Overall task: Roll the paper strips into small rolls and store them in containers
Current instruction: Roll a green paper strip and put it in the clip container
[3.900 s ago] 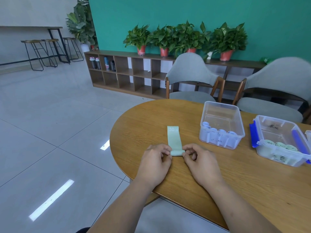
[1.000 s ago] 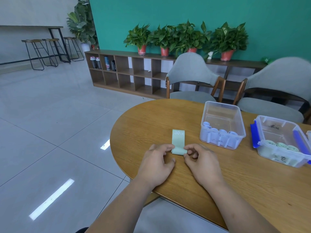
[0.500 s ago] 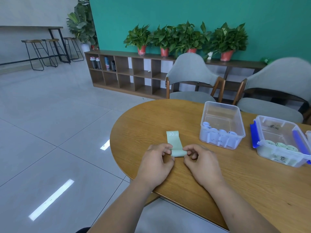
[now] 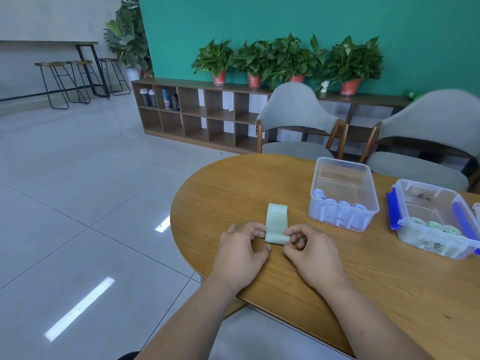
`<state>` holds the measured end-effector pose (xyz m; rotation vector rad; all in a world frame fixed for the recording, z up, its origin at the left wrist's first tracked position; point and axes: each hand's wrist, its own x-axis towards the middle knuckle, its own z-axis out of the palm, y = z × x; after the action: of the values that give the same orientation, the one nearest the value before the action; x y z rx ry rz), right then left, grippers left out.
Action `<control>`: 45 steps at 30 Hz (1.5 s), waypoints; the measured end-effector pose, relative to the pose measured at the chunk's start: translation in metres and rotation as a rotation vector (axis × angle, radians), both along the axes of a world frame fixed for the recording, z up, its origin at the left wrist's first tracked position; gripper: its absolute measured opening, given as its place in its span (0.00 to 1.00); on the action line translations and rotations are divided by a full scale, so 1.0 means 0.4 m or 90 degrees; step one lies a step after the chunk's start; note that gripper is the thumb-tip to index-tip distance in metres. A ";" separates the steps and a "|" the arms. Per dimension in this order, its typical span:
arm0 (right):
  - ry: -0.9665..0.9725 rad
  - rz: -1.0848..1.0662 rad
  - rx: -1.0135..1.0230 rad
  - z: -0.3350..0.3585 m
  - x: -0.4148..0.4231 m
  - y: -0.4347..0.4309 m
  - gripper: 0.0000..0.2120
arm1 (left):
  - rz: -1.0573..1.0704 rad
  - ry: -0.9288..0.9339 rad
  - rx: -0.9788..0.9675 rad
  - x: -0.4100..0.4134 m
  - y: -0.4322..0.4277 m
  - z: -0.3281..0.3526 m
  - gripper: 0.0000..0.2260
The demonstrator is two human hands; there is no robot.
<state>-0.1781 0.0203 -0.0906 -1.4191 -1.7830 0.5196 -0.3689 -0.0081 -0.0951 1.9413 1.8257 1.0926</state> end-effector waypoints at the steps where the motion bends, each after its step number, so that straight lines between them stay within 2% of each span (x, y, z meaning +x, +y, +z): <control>1: 0.001 0.000 -0.002 0.001 -0.001 -0.001 0.14 | 0.005 0.009 0.000 0.001 0.000 -0.001 0.17; 13: -0.023 -0.013 -0.009 0.004 -0.006 0.002 0.11 | -0.013 0.015 -0.014 -0.003 0.003 -0.004 0.16; 21: -0.049 -0.030 0.020 -0.005 -0.007 0.010 0.10 | -0.029 0.064 -0.007 -0.007 0.008 -0.007 0.18; 28: 0.000 -0.033 0.024 0.000 -0.002 0.007 0.07 | -0.017 -0.026 -0.001 -0.006 0.005 -0.004 0.13; 35: -0.022 -0.035 0.042 -0.007 -0.002 0.009 0.04 | -0.039 0.025 -0.017 -0.008 0.004 0.002 0.17; 40: -0.024 -0.027 0.042 -0.012 -0.001 0.009 0.13 | -0.045 -0.024 -0.025 -0.009 0.001 0.006 0.19; 45: -0.002 -0.030 0.028 -0.004 0.001 0.006 0.11 | -0.028 -0.060 -0.022 -0.010 0.002 0.002 0.16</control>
<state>-0.1779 0.0227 -0.0923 -1.4276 -1.7485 0.4510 -0.3731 -0.0073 -0.0942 1.8684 1.7338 1.1112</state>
